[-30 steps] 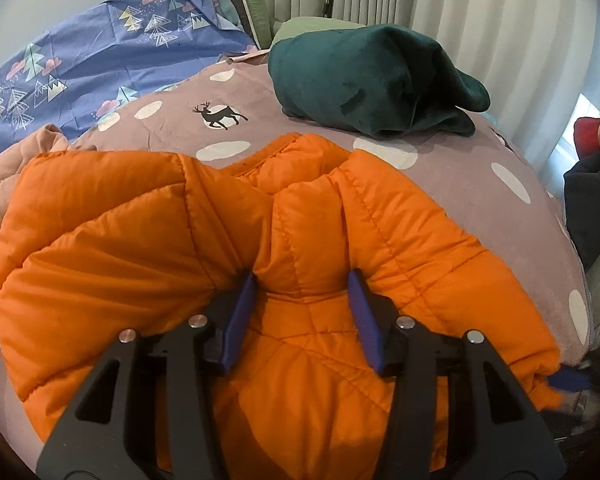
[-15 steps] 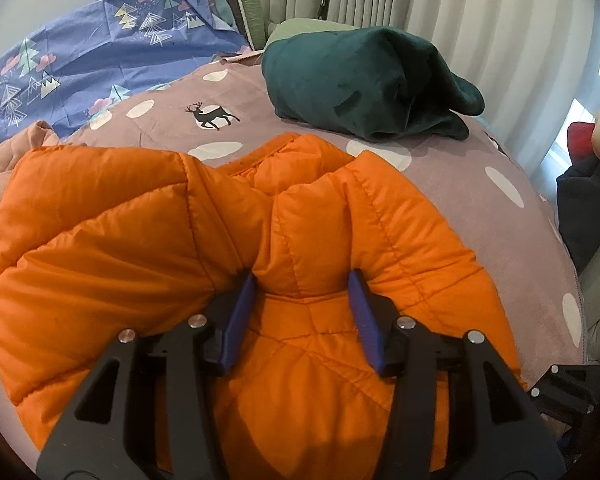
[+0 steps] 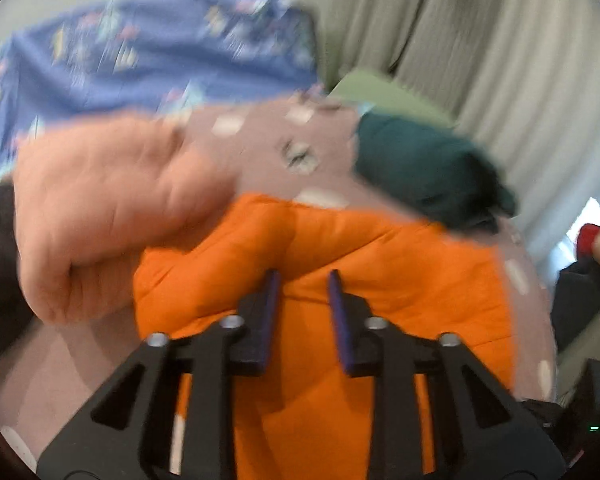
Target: Fold large clothes
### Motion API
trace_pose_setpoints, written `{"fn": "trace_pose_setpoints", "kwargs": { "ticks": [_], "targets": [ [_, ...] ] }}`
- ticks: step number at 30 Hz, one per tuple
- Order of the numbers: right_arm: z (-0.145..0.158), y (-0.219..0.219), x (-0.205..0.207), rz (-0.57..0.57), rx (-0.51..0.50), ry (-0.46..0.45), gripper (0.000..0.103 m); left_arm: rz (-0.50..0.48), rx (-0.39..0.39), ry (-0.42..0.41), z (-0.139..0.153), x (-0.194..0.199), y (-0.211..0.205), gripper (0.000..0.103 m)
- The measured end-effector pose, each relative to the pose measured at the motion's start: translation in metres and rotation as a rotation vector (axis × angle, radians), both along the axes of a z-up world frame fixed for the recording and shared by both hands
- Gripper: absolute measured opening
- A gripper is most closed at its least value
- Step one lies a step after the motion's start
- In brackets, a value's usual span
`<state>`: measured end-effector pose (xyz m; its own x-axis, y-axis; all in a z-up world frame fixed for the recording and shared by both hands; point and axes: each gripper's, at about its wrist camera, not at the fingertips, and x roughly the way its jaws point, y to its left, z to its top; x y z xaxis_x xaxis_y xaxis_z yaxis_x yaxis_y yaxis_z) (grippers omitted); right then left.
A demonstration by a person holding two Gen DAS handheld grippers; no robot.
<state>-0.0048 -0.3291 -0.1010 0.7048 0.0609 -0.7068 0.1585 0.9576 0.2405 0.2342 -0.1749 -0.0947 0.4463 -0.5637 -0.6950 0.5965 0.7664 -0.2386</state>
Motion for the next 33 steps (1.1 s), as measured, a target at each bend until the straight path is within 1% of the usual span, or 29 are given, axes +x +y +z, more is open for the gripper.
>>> {"fn": "trace_pose_setpoints", "kwargs": {
  "ticks": [1,2,3,5,9,12,13,14,15,16,17,19,20,21,22,23,24,25,26,28,30,31,32,33],
  "targets": [
    [0.0,0.0,0.0,0.005,0.007,-0.004,0.026,-0.003,0.018,0.012,-0.016,0.006,0.0,0.018],
    [0.0,0.0,0.001,0.008,0.015,-0.006,0.026,-0.009,0.015,0.014,-0.029,0.008,0.0,0.018],
    [0.0,0.0,0.0,0.007,0.019,-0.006,0.026,0.0,-0.024,0.032,-0.042,0.01,0.003,0.018],
    [0.0,0.001,0.0,0.008,0.021,-0.003,0.026,0.017,-0.06,0.061,-0.048,0.013,0.005,0.018],
    [0.002,0.002,0.0,0.009,0.01,-0.001,0.025,-0.002,-0.003,0.045,-0.048,0.011,-0.004,0.018],
    [0.01,0.009,-0.009,0.041,-0.028,-0.008,0.027,0.007,0.002,0.044,-0.047,0.01,-0.006,0.018],
    [0.017,0.013,-0.012,0.071,-0.058,0.007,0.032,0.009,0.003,0.041,-0.048,0.009,-0.005,0.018],
    [0.024,0.016,-0.014,0.098,-0.076,0.019,0.039,0.012,0.006,0.036,-0.047,0.008,-0.005,0.018],
    [0.037,0.019,-0.017,0.13,-0.099,0.031,0.044,0.013,0.014,0.027,-0.046,0.007,-0.007,0.017],
    [0.05,0.021,-0.02,0.152,-0.115,0.025,0.051,0.012,0.02,0.02,-0.045,0.005,-0.008,0.016],
    [0.067,0.021,-0.023,0.176,-0.124,-0.005,0.054,0.011,0.024,0.017,-0.044,0.004,-0.007,0.016],
    [0.112,0.018,-0.022,0.175,-0.124,-0.115,0.054,0.01,0.031,0.009,-0.043,0.004,-0.007,0.016],
    [0.124,0.015,-0.018,0.169,-0.111,-0.149,0.054,0.01,0.032,0.007,-0.043,0.003,-0.006,0.016],
    [0.141,0.012,-0.007,0.163,-0.08,-0.2,0.054,0.012,0.031,0.007,-0.042,0.003,-0.005,0.016],
    [0.152,0.01,0.009,0.156,-0.054,-0.241,0.054,0.014,0.029,0.007,-0.042,0.003,-0.005,0.016],
    [0.156,0.009,0.021,0.149,-0.041,-0.256,0.054,0.017,0.028,0.007,-0.042,0.002,-0.004,0.016],
    [0.157,0.008,0.045,0.134,-0.026,-0.255,0.054,0.018,0.026,0.007,-0.042,0.002,-0.005,0.016],
    [0.154,0.007,0.06,0.126,-0.02,-0.246,0.05,0.019,0.023,0.009,-0.042,0.002,-0.004,0.016],
    [0.146,0.007,0.085,0.122,-0.015,-0.218,0.043,0.018,0.022,0.011,-0.042,0.001,-0.003,0.016],
    [0.119,0.004,0.124,0.098,-0.029,-0.134,0.04,0.018,0.02,0.014,-0.042,0.002,-0.003,0.016],
    [0.073,-0.003,0.154,0.007,-0.141,-0.018,0.04,0.014,0.017,0.012,-0.043,0.002,-0.001,0.016],
    [0.051,-0.008,0.162,-0.032,-0.178,0.032,0.037,0.01,0.007,0.011,-0.044,0.001,0.001,0.017],
    [0.025,-0.016,0.168,-0.055,-0.168,0.05,0.038,-0.001,-0.012,0.013,-0.044,0.002,0.003,0.016],
    [0.016,-0.024,0.165,-0.066,-0.115,0.025,0.038,-0.013,-0.04,0.012,-0.043,0.003,0.006,0.017]
  ]
}}
